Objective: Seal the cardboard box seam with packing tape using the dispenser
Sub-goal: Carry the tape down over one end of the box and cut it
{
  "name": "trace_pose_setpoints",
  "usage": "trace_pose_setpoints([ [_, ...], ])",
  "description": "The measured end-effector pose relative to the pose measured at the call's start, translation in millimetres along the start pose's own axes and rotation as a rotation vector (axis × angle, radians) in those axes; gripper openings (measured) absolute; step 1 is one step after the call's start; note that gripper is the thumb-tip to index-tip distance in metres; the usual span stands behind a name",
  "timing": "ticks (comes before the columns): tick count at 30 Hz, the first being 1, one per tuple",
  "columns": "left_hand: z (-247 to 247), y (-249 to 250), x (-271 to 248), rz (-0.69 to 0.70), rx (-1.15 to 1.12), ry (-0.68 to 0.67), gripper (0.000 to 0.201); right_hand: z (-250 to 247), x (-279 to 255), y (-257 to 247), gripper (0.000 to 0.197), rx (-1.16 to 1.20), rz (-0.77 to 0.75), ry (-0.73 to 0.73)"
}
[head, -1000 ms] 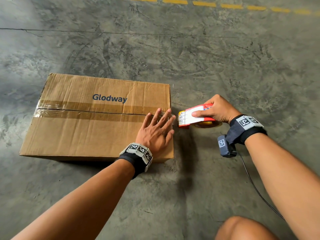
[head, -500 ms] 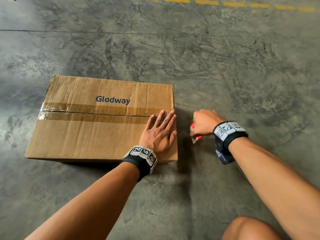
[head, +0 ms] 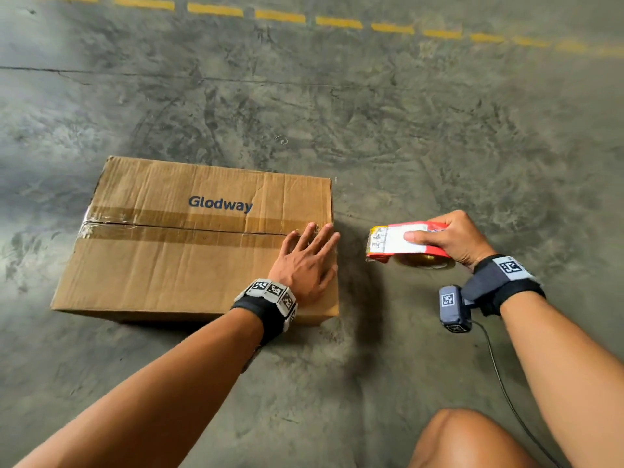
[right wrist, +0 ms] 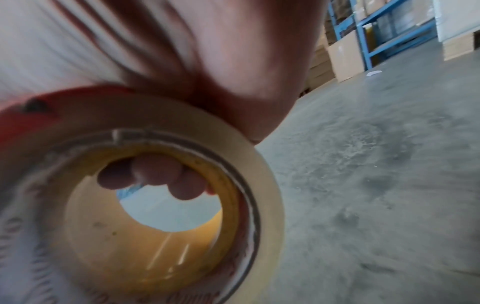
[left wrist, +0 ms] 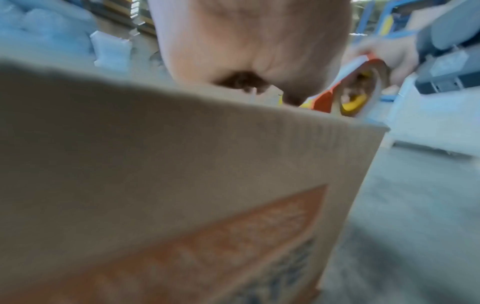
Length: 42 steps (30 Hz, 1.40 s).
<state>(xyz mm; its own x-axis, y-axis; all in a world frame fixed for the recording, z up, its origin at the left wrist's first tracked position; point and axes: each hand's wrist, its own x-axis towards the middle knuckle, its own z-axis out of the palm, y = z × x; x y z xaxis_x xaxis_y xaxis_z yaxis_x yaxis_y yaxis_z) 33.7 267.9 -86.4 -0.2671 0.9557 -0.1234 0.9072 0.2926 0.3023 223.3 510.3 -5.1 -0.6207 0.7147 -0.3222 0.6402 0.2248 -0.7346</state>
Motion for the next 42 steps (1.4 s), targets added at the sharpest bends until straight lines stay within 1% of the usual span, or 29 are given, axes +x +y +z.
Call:
trace_pose_setpoints([
  [2, -6.6, -2.2, 3.7, 0.060, 0.088, -0.038, 0.065, -7.2, -2.7, -11.4, 0.093, 0.094, -0.031, 0.018],
  [3, -9.0, -1.8, 6.7, 0.093, 0.122, -0.054, 0.063, -10.5, -4.8, -17.1, 0.094, 0.142, -0.043, 0.023],
  [4, -12.4, -0.3, 10.2, 0.122, 0.142, -0.074, 0.061, -14.1, -5.8, -21.0, 0.090, 0.187, -0.057, 0.034],
  [6, -16.8, 5.6, 16.9, 0.147, 0.144, -0.113, 0.058, -19.3, -8.8, -25.6, 0.073, 0.261, -0.067, 0.057],
  [8, -18.1, 10.1, 21.0, 0.144, 0.147, -0.113, 0.056, -22.6, -10.5, -29.2, 0.051, 0.329, -0.078, 0.057],
  [9, -17.6, 12.1, 22.3, 0.136, 0.157, -0.116, 0.055, -24.1, -11.3, -29.8, 0.043, 0.351, -0.091, 0.049],
  [10, -17.2, 13.8, 23.0, 0.124, 0.170, -0.128, 0.054, -24.5, -11.4, -30.2, 0.040, 0.371, -0.096, 0.041],
  [11, -16.6, 16.1, 22.1, 0.110, 0.180, -0.144, 0.054, -24.0, -12.2, -29.5, 0.044, 0.382, -0.101, 0.033],
  [12, -16.6, 18.7, 21.6, 0.097, 0.188, -0.160, 0.054, -23.6, -12.1, -28.5, 0.054, 0.390, -0.108, 0.036],
  [14, -17.6, 25.0, 20.8, 0.078, 0.191, -0.201, 0.053, -21.7, -12.7, -26.3, 0.081, 0.381, -0.110, 0.051],
  [15, -18.4, 28.1, 21.4, 0.068, 0.176, -0.228, 0.052, -20.5, -14.0, -25.6, 0.089, 0.383, -0.109, 0.055],
  [16, -20.3, 30.5, 22.5, 0.055, 0.142, -0.252, 0.051, -19.6, -15.3, -26.2, 0.091, 0.389, -0.111, 0.054],
  [19, -27.8, 28.9, 24.1, 0.057, 0.002, -0.293, 0.052, -17.4, -17.5, -25.8, 0.081, 0.415, -0.108, 0.044],
  [22, -38.4, 7.1, 11.0, 0.067, -0.053, -0.240, 0.070, -13.1, -21.6, -30.5, 0.074, 0.436, -0.108, 0.039],
  [23, -42.3, -4.0, 4.4, 0.052, -0.042, -0.224, 0.077, -10.9, -22.4, -32.7, 0.068, 0.439, -0.105, 0.047],
  [25, -49.9, -29.9, -8.9, -0.022, -0.024, -0.209, 0.093, -5.7, -24.4, -39.6, 0.047, 0.449, -0.096, 0.059],
  [26, -53.8, -44.5, -15.5, -0.072, -0.024, -0.206, 0.101, -2.7, -25.8, -44.0, 0.040, 0.458, -0.096, 0.066],
  [28, -58.7, -71.8, -26.2, -0.166, -0.037, -0.212, 0.115, 2.9, -25.6, -51.1, 0.035, 0.456, -0.097, 0.075],
  [30, -59.8, -93.1, -37.2, -0.224, -0.040, -0.227, 0.126, 8.8, -25.2, -59.5, 0.024, 0.458, -0.098, 0.075],
  [32, -58.0, -102.3, -46.3, -0.244, -0.028, -0.223, 0.130, 15.2, -22.4, -67.1, 0.012, 0.453, -0.093, 0.075],
  [33, -56.3, -102.5, -49.2, -0.250, -0.024, -0.220, 0.130, 18.1, -20.6, -70.1, 0.010, 0.449, -0.083, 0.078],
  [36, -51.6, -98.6, -52.0, -0.277, -0.034, -0.217, 0.129, 28.1, -16.7, -78.0, 0.011, 0.453, -0.061, 0.089],
  [42, -45.4, -83.9, -64.6, -0.346, -0.086, -0.258, 0.130, 42.0, -18.6, -87.0, 0.014, 0.435, -0.032, 0.101],
])
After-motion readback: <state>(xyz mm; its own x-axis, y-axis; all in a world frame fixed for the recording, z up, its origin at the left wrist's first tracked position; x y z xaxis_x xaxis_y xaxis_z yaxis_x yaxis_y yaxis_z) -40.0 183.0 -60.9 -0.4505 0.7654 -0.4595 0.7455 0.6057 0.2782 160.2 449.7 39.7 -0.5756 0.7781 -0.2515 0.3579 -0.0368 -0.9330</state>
